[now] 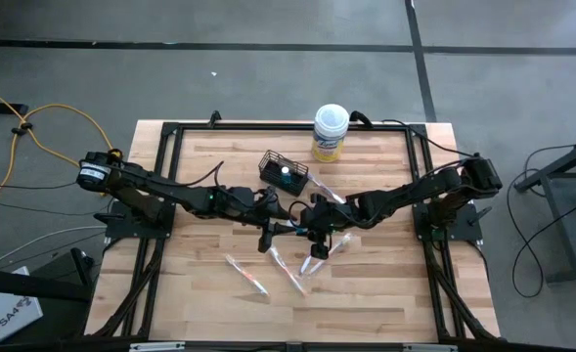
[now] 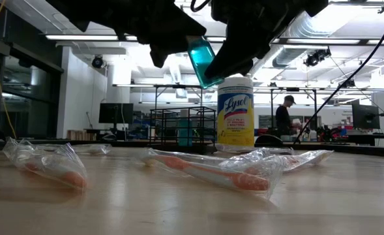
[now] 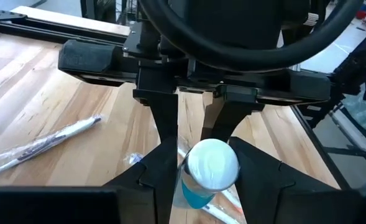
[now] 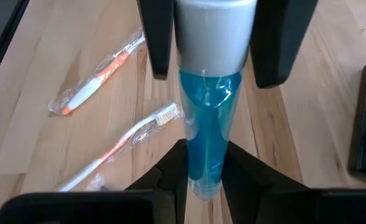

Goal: Pick & Place toothbrushing station
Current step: Put the blue mouthwash into the black mesh organizer

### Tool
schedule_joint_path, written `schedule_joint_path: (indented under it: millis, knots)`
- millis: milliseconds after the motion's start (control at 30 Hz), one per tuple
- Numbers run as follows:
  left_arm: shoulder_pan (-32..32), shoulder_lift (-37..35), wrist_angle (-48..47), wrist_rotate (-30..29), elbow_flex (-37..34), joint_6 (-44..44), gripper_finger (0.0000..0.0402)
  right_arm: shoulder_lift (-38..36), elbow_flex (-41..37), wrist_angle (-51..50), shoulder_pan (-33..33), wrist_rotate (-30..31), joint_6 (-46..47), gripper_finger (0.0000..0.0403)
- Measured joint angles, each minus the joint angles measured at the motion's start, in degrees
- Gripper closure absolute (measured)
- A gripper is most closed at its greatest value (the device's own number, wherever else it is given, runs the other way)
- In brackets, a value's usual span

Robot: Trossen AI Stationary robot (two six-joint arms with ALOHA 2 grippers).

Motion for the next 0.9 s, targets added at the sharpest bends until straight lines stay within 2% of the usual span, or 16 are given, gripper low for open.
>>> schedule_joint_path:
  millis: [733,900]
  knots:
    - [0.00,0.00,-1.77,0.17,0.02,-0.21,0.0265,0.00,-0.02,0.17,0.02,0.20,-0.07,0.0331]
    - [0.00,0.00,-1.79,-0.17,0.02,0.24,0.0308,0.00,-0.02,0.17,0.01,-0.04,0.21,0.0331]
